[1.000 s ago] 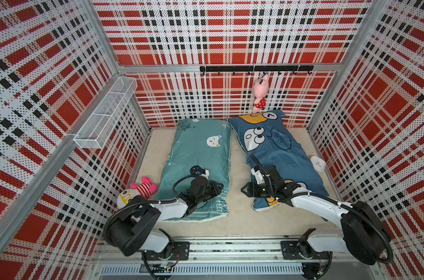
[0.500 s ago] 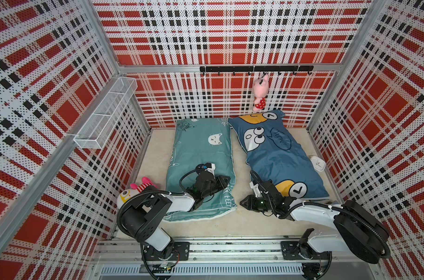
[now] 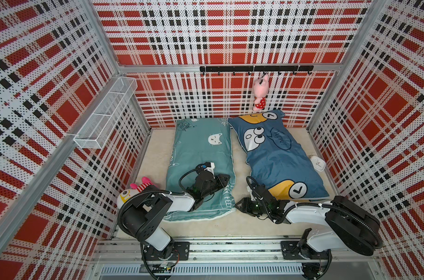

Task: Zip up pillowcases
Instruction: Pick up the pillowcase from the center of the board.

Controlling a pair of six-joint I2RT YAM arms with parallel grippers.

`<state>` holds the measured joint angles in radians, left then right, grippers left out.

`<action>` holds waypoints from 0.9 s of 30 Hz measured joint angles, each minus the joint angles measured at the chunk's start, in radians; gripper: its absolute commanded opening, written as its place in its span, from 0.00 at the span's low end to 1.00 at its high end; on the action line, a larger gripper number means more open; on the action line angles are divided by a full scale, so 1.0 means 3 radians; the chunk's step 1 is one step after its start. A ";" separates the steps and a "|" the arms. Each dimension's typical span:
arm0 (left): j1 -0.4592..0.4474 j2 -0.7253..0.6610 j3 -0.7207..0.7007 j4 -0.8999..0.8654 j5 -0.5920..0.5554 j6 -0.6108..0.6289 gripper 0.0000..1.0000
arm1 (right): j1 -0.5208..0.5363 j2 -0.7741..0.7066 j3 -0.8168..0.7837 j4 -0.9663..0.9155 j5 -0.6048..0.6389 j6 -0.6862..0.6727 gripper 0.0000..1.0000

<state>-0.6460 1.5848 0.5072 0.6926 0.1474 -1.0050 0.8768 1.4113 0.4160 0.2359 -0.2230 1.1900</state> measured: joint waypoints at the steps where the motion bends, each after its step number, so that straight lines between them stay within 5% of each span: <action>1: 0.0009 0.0010 -0.0006 0.0005 -0.0005 0.0001 0.29 | 0.0011 0.0009 0.0015 -0.0013 0.0023 0.0011 0.45; 12: 0.0032 0.0108 -0.0031 0.0053 -0.0060 0.0013 0.29 | 0.0139 0.0298 0.0188 0.0140 0.0103 0.0127 0.46; 21: 0.0032 0.0084 -0.0080 0.0085 -0.0083 0.0025 0.29 | 0.0154 0.0385 0.0217 0.0081 0.0183 0.0153 0.09; 27: 0.0017 -0.0058 -0.0111 0.0053 -0.0083 0.0072 0.37 | 0.0167 0.0304 0.0271 -0.0167 0.0261 0.0111 0.00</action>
<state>-0.6411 1.5673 0.4740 0.7086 0.1226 -0.9833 0.9268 1.5024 0.4973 0.1860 -0.1448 1.2232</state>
